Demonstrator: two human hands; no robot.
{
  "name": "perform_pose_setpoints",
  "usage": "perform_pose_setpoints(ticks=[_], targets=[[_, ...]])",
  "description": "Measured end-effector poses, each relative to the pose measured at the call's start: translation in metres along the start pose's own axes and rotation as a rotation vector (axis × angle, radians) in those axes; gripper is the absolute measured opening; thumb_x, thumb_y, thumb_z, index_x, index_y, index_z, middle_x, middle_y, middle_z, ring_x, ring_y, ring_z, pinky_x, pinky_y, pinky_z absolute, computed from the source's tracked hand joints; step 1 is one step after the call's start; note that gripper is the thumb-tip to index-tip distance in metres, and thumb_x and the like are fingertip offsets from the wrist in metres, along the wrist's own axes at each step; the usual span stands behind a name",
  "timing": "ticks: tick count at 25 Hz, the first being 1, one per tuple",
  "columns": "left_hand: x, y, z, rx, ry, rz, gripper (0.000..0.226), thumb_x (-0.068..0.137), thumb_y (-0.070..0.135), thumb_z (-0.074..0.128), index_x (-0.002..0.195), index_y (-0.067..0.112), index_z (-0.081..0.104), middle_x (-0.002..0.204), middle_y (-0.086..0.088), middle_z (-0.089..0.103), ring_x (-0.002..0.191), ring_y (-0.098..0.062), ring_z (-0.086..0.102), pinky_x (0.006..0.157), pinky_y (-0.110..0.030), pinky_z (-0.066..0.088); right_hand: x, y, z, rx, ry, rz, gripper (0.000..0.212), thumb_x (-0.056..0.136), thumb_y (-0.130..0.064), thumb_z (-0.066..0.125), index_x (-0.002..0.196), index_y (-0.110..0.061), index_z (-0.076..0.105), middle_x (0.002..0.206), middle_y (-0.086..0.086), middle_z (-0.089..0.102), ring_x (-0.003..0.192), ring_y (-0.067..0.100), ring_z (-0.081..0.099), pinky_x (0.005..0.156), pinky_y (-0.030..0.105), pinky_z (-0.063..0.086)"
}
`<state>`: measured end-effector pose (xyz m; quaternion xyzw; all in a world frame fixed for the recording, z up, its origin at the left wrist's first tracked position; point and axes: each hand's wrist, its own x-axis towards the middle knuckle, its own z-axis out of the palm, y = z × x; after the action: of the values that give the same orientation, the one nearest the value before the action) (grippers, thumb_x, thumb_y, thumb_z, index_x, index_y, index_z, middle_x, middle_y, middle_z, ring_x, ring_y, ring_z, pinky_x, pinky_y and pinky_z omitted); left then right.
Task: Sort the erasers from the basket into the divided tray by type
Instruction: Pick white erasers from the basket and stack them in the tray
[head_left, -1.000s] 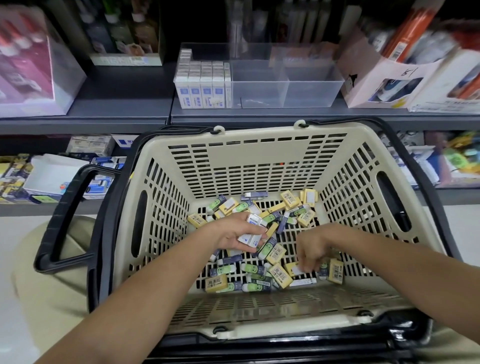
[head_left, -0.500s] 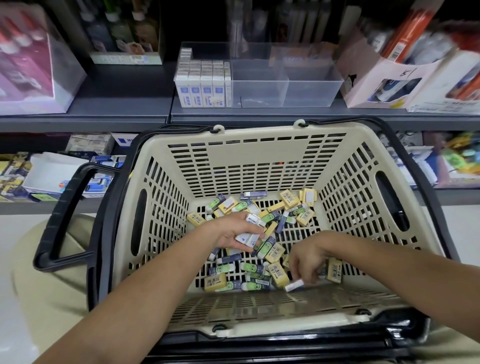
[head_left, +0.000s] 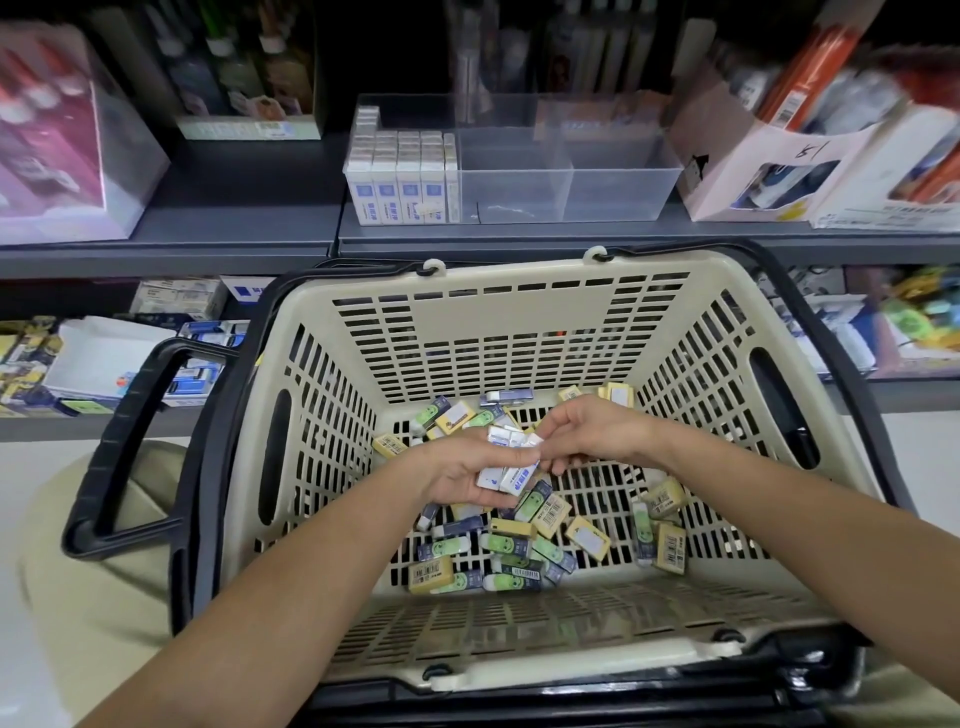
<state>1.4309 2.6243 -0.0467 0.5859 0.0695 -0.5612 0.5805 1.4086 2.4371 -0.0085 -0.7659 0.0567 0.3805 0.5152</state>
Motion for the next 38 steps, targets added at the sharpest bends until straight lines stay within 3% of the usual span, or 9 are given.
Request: perform_pose_setpoints(ticks=[3,6,9,11,17,23,29,34,38], targets=[[0.004,0.001,0.002,-0.005,0.089,0.026,0.042,0.071,0.019,0.080,0.109,0.015,0.061,0.103,-0.001,0.070,0.097,-0.015,0.066,0.063,-0.029,0.056,0.008,0.013,-0.012,-0.022,0.072,0.047,0.024,0.083,-0.012,0.067,0.106,-0.008,0.060,0.083,0.007,0.071,0.063,0.009,0.062,0.055,0.018,0.046],[0.004,0.005,-0.001,-0.078,0.171,0.043,0.046,0.070,0.016,0.081,0.110,0.012,0.058,0.110,-0.005,0.066,0.102,-0.017,0.063,0.060,-0.028,0.057,0.016,0.035,-0.032,-0.536,0.391,0.143,0.036,0.083,-0.017,0.066,0.117,-0.009,0.056,0.108,0.009,0.059,0.074,0.013,0.056,0.062,0.021,0.045],[0.000,0.014,-0.006,-0.105,0.196,0.083,0.038,0.073,0.017,0.078,0.107,0.012,0.062,0.090,-0.005,0.072,0.080,-0.014,0.068,0.055,-0.025,0.055,0.022,0.053,-0.040,-0.701,0.572,0.215,0.057,0.083,-0.015,0.063,0.135,-0.014,0.040,0.136,0.013,0.037,0.118,0.029,0.045,0.099,0.036,0.041],[-0.005,0.024,-0.012,-0.156,0.257,0.123,0.044,0.072,0.018,0.079,0.111,0.010,0.060,0.088,-0.006,0.072,0.076,-0.015,0.069,0.052,-0.023,0.054,0.026,0.055,-0.038,-0.669,0.545,0.215,0.061,0.083,-0.011,0.062,0.138,-0.015,0.037,0.142,0.012,0.030,0.127,0.032,0.036,0.107,0.041,0.035],[-0.015,0.040,-0.025,-0.225,0.347,0.213,0.050,0.071,0.020,0.079,0.115,0.010,0.057,0.089,-0.006,0.072,0.074,-0.014,0.070,0.049,-0.022,0.052,0.023,0.050,-0.045,-0.423,0.560,0.228,0.054,0.085,0.005,0.050,0.135,-0.015,0.044,0.129,0.012,0.052,0.090,0.025,0.061,0.066,0.031,0.052],[-0.056,0.070,-0.030,0.072,0.401,0.233,0.029,0.072,0.018,0.079,0.096,0.017,0.062,0.071,0.002,0.073,0.065,-0.009,0.069,0.050,-0.022,0.053,0.025,0.044,-0.025,-0.400,0.282,0.114,0.046,0.088,0.001,0.049,0.130,-0.018,0.049,0.107,0.006,0.054,0.068,0.018,0.055,0.050,0.020,0.043],[-0.114,0.083,-0.050,0.072,0.510,0.410,0.028,0.071,0.019,0.078,0.094,0.018,0.062,0.070,0.002,0.073,0.062,-0.008,0.068,0.049,-0.022,0.053,0.043,0.021,0.014,-0.946,0.250,-0.188,0.059,0.086,-0.026,0.057,0.141,-0.024,0.034,0.146,0.006,0.032,0.133,0.025,0.030,0.109,0.036,0.030],[-0.109,0.068,-0.045,-0.123,0.547,0.435,0.021,0.076,0.018,0.075,0.092,0.018,0.061,0.068,0.002,0.071,0.067,-0.012,0.067,0.048,-0.022,0.053,0.070,0.005,0.054,-1.109,0.043,-0.072,0.077,0.085,-0.043,0.058,0.147,-0.035,0.014,0.157,-0.001,0.000,0.140,0.033,0.014,0.112,0.049,0.021],[-0.109,0.070,-0.049,-0.185,0.530,0.441,0.026,0.075,0.018,0.075,0.097,0.015,0.061,0.071,0.001,0.071,0.066,-0.012,0.067,0.048,-0.023,0.053,0.052,-0.001,0.037,-0.950,-0.119,-0.127,0.052,0.089,-0.032,0.057,0.138,-0.024,0.042,0.147,0.001,0.033,0.131,0.021,0.038,0.103,0.032,0.033]])
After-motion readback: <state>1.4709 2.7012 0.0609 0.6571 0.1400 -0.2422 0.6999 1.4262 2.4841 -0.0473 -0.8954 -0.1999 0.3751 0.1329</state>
